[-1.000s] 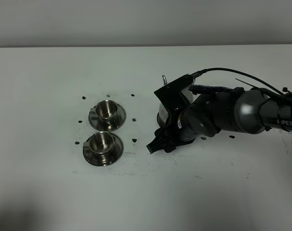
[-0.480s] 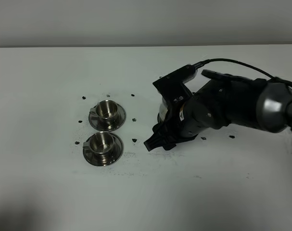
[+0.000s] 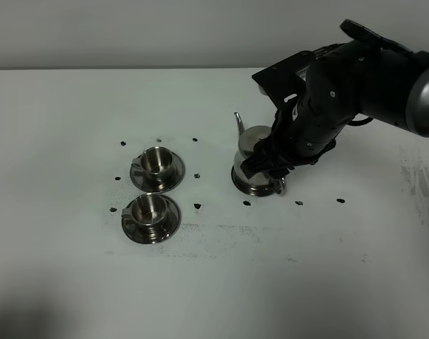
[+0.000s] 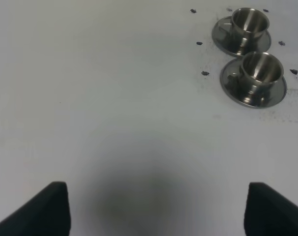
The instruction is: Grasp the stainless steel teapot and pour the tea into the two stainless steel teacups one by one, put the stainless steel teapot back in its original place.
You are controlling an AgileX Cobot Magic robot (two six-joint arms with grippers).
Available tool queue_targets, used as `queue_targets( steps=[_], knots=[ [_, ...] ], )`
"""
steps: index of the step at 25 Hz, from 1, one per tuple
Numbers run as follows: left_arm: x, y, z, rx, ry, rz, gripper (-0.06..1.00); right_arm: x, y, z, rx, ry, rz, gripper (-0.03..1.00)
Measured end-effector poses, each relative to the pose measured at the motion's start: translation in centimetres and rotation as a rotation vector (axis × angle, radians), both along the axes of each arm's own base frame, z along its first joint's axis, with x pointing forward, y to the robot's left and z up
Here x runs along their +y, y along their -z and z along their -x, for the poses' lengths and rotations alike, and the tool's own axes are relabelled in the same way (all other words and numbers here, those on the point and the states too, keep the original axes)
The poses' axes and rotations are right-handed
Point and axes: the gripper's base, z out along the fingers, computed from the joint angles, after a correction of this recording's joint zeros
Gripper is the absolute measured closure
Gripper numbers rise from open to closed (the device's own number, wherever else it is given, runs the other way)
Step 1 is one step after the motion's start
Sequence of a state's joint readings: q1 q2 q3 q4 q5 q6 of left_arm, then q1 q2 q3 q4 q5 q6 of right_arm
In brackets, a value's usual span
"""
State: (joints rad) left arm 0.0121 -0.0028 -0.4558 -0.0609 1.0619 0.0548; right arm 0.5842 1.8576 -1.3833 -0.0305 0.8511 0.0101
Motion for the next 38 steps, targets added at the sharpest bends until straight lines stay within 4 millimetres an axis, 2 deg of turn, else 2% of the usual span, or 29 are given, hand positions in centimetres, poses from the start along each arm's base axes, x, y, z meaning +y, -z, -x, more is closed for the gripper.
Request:
queue_targets(
  steps=[4,8,18,38],
  knots=[
    [0.0,0.0,0.0,0.0,0.0,0.0,0.25,0.1,1.0,-1.8,0.04,0.026,0.021,0.44],
    [0.0,0.0,0.0,0.0,0.0,0.0,0.25,0.5,1.8,-2.8,0.075,0.03,0.044,0.44],
    [0.0,0.0,0.0,0.0,-0.001,0.001,0.25,0.7,2.5,-3.1,0.094,-0.015,0.063,0.41],
    [0.0,0.0,0.0,0.0,-0.001,0.001,0.25,0.7,6.1,-4.6,0.138,-0.003,0.095,0.41]
  ],
)
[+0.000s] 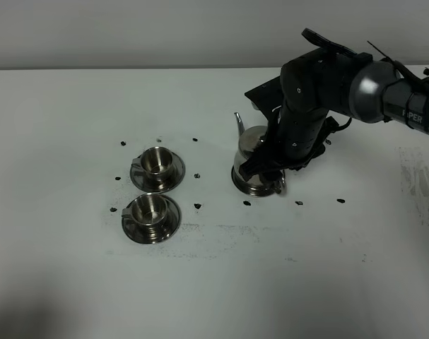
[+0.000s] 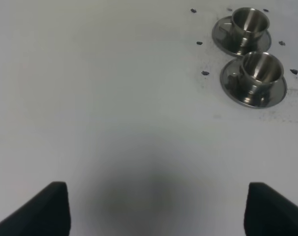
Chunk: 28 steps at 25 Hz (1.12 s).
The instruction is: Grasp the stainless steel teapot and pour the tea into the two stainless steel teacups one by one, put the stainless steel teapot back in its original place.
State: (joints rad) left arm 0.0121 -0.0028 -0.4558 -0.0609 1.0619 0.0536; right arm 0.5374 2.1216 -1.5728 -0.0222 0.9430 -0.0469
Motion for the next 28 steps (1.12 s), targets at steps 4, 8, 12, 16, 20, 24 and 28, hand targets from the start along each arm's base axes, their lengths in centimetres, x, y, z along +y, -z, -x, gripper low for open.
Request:
queue_targets(
  steps=[4,8,12,16,20,24,28],
  knots=[
    [0.0,0.0,0.0,0.0,0.0,0.0,0.25,0.06,0.66,-0.1,0.007,-0.001,0.004,0.41],
    [0.0,0.0,0.0,0.0,0.0,0.0,0.25,0.12,0.62,-0.19,-0.002,-0.002,-0.001,0.41],
    [0.0,0.0,0.0,0.0,0.0,0.0,0.25,0.14,0.61,-0.23,-0.006,-0.002,-0.003,0.42],
    [0.0,0.0,0.0,0.0,0.0,0.0,0.25,0.15,0.61,-0.23,-0.006,-0.002,-0.005,0.49],
    [0.0,0.0,0.0,0.0,0.0,0.0,0.25,0.18,0.6,-0.28,-0.011,-0.002,-0.008,0.65],
    [0.0,0.0,0.0,0.0,0.001,-0.001,0.25,0.23,0.59,-0.32,-0.019,-0.032,-0.009,0.79],
    [0.0,0.0,0.0,0.0,0.001,-0.001,0.25,0.32,0.58,-0.34,-0.023,-0.057,-0.014,0.79]
  ],
)
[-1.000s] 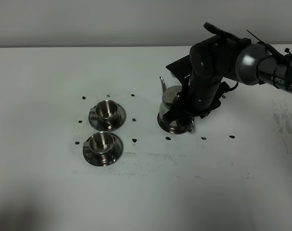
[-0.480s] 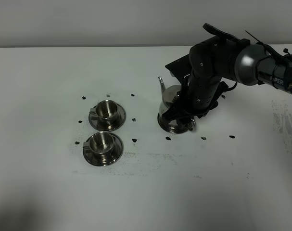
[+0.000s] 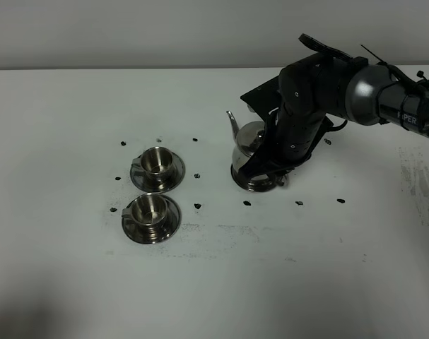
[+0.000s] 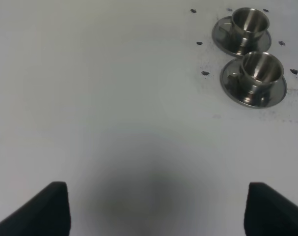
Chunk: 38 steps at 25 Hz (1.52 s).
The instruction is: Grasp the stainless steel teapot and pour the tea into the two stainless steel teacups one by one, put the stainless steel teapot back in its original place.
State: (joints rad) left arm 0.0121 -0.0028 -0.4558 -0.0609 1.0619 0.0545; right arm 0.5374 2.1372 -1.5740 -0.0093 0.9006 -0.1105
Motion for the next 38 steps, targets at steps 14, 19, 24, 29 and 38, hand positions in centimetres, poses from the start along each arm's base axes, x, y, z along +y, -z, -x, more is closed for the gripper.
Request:
queue_targets(
  steps=[14,19,24,29,38],
  knots=[
    [0.0,0.0,0.0,0.0,0.001,-0.001,0.25,-0.1,-1.0,0.1,-0.017,-0.022,-0.013,0.79],
    [0.0,0.0,0.0,0.0,0.001,-0.001,0.25,-0.2,-3.2,0.3,-0.063,-0.032,-0.037,0.79],
    [0.0,0.0,0.0,0.0,0.0,-0.001,0.25,-0.4,-4.6,0.6,-0.094,-0.056,-0.048,0.79],
    [0.0,0.0,0.0,0.0,0.0,-0.001,0.25,0.5,-4.9,1.1,-0.086,-0.169,-0.059,0.79],
    [0.0,0.0,0.0,0.0,0.0,-0.001,0.25,3.0,-9.0,1.8,-0.131,-0.532,-0.009,0.79]
  ],
)
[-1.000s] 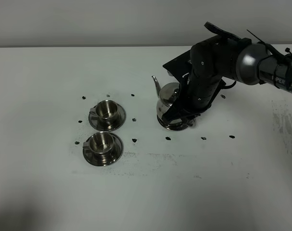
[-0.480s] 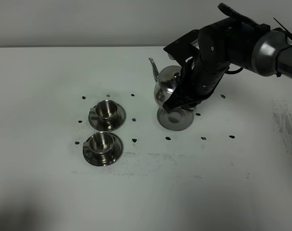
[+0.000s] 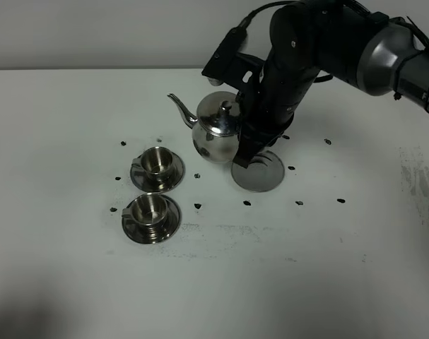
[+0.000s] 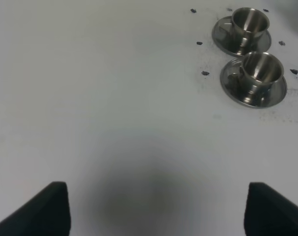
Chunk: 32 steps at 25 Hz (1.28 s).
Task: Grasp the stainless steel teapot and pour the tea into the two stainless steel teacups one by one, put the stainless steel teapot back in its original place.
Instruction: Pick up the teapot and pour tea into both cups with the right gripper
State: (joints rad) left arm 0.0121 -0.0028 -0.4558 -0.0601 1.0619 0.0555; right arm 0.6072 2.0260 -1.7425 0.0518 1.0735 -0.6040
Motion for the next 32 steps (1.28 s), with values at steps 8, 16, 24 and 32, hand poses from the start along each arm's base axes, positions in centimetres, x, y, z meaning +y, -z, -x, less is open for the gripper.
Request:
queue_targets(
  steps=[8,16,24,32],
  knots=[
    [0.0,0.0,0.0,0.0,0.0,0.0,0.25,1.7,-1.1,-0.2,-0.112,-0.254,0.068,0.79],
    [0.0,0.0,0.0,0.0,0.0,0.0,0.25,2.9,1.0,-2.8,-0.179,-0.428,0.173,0.79],
    [0.0,0.0,0.0,0.0,-0.001,0.001,0.25,3.8,2.3,-4.5,-0.233,-0.556,0.241,0.79],
    [0.0,0.0,0.0,0.0,-0.001,0.001,0.25,3.6,2.2,-4.8,-0.273,-0.673,0.309,0.79]
  ],
)
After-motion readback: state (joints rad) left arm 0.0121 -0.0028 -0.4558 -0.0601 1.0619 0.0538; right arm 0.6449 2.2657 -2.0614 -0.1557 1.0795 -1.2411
